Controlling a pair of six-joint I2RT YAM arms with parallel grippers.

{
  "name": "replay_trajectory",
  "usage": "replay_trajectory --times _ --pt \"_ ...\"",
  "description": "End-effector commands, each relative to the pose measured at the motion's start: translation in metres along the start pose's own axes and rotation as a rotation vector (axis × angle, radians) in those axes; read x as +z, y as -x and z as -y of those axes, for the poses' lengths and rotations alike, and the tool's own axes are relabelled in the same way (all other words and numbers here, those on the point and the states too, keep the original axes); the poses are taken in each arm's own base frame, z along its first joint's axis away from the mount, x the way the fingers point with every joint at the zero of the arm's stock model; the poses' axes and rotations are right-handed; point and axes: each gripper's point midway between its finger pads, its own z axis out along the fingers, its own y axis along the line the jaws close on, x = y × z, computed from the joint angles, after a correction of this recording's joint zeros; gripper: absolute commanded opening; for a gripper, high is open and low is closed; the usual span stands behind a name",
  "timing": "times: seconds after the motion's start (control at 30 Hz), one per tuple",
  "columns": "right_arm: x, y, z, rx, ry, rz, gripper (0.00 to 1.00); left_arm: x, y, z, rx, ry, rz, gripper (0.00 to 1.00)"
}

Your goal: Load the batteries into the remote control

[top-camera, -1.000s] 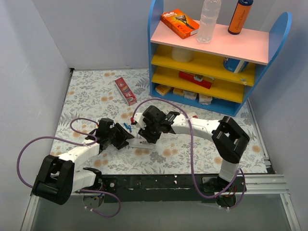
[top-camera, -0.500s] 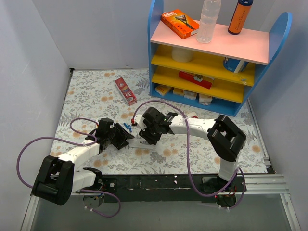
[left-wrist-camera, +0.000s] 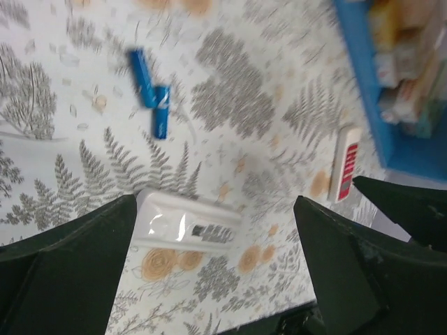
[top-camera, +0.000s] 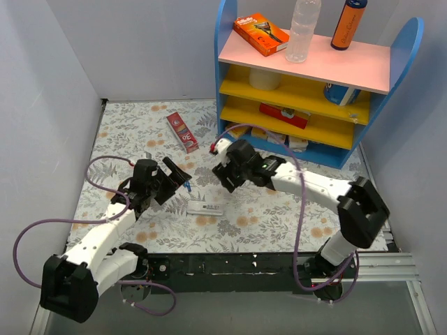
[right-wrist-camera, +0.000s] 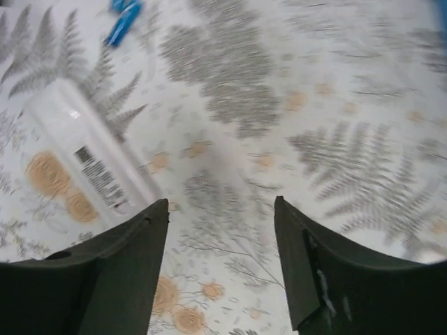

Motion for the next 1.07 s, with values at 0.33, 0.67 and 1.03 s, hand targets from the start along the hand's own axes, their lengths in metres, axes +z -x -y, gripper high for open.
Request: replay_trajectory --times 0.33,0.67,1.03 --pt "-0.219 -0.045 0.167 0.661 -0.851 0.59 0.91 -0.167 0.134 0.044 0.212 -0.035 0.777 0.98" --pt "-0.323 -0.086 0.161 0.69 -1.048 0.961 0.92 -0.207 0.146 0.035 0.235 -0.012 0.922 0.98" --pt "-0.335 -0.102 0.153 0.69 -1.046 0.974 0.92 -0.201 0.146 0.038 0.245 -0.02 0.912 0.98"
